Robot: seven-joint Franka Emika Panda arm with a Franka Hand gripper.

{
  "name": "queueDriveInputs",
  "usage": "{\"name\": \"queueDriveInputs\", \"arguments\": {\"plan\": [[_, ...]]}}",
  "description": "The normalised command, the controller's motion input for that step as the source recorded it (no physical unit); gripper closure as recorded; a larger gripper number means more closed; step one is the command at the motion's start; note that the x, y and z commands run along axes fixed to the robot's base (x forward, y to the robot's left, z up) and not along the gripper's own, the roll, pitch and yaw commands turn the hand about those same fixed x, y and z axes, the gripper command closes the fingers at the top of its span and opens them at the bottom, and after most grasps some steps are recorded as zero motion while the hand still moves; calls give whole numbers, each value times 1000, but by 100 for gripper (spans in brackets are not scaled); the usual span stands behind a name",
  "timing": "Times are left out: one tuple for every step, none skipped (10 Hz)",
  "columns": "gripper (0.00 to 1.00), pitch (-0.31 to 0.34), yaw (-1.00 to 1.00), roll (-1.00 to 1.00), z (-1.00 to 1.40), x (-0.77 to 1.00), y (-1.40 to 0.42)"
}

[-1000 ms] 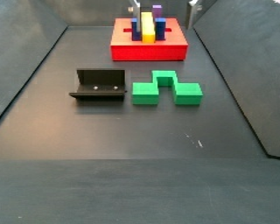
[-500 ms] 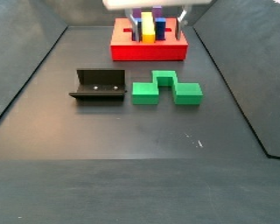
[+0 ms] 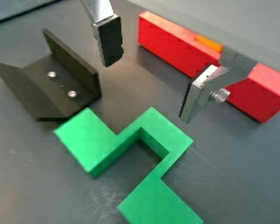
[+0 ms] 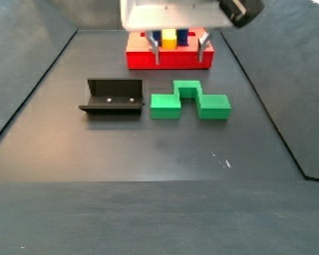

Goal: Pick up the green object. Move up. Place the green object on the fixture. Regrasp the green object. Move to above the board. Insert the green object.
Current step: Pick up the green object.

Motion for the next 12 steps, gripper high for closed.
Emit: {"name": "queueDriveInputs", "arguments": {"plan": [[0, -36, 0, 81, -537, 0, 0], [0, -21, 0, 74, -503, -49, 0], [0, -19, 0, 41, -449, -86, 0], [0, -9, 0, 24, -414, -129, 0], [0, 0, 0, 19, -360, -117, 0], [0, -9, 0, 0, -360, -103, 0], [0, -10, 0, 13, -380, -111, 0], [0, 0, 0, 23, -360, -74, 0], [0, -3, 0, 21, -349, -114, 0], [0, 0, 0, 41, -286, -66, 0], [0, -1, -3, 54, 0, 0, -57], [0, 0, 0, 6, 0, 0, -6]]}}
